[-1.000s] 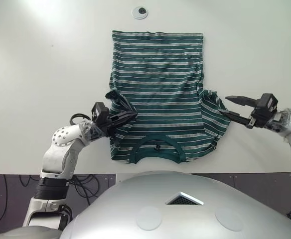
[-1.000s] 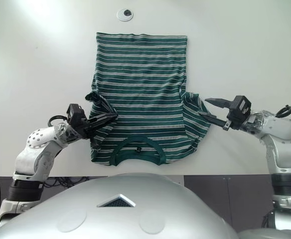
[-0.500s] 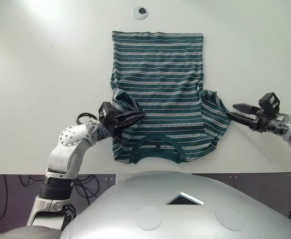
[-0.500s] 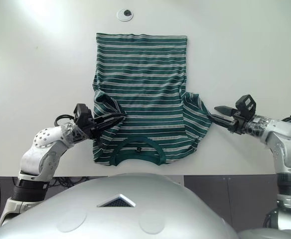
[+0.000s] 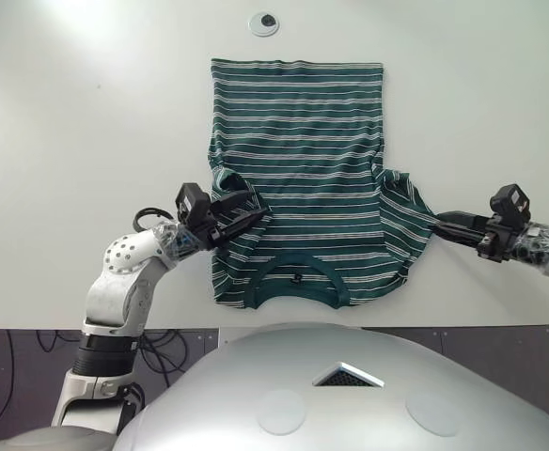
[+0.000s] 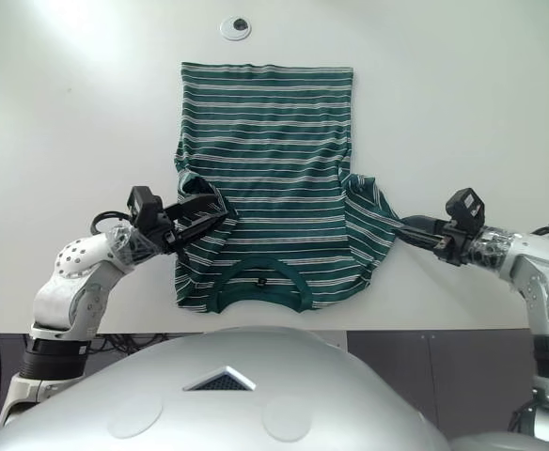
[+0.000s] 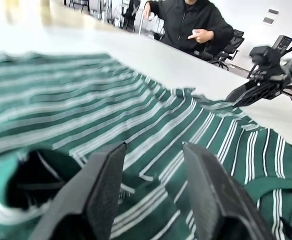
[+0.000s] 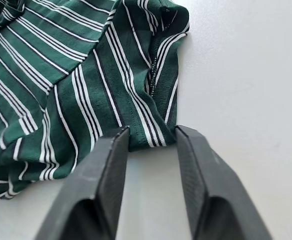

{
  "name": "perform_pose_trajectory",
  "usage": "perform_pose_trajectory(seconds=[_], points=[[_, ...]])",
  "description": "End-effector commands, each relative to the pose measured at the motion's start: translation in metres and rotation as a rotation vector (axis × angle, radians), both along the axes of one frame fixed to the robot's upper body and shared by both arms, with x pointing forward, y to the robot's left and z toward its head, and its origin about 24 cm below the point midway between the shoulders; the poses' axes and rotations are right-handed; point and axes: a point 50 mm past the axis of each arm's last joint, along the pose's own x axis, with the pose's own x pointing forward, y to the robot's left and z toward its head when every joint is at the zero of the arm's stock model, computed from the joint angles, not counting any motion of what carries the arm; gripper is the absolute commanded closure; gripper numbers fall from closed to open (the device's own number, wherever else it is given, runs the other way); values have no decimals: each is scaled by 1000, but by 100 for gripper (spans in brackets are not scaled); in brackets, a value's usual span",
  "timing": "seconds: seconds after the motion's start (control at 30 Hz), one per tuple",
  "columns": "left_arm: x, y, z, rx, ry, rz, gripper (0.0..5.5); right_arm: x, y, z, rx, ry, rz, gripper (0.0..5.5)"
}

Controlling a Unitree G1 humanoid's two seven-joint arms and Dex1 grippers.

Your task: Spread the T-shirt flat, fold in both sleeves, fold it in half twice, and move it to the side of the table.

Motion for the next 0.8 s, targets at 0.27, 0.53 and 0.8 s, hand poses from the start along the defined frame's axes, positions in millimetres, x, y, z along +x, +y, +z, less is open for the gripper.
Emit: perform_pose_trajectory(seconds=[0.27, 0.53, 0.8], points=[[-12, 30, 56, 210, -421, -9, 348, -3, -3, -2, -27, 5, -5, 548], [-45, 78, 36, 594, -522, -275, 348, 8, 23, 36, 176, -103, 31, 548], [-63, 89, 5, 739, -452, -483, 348, 8, 47, 35, 200, -103, 127, 548]])
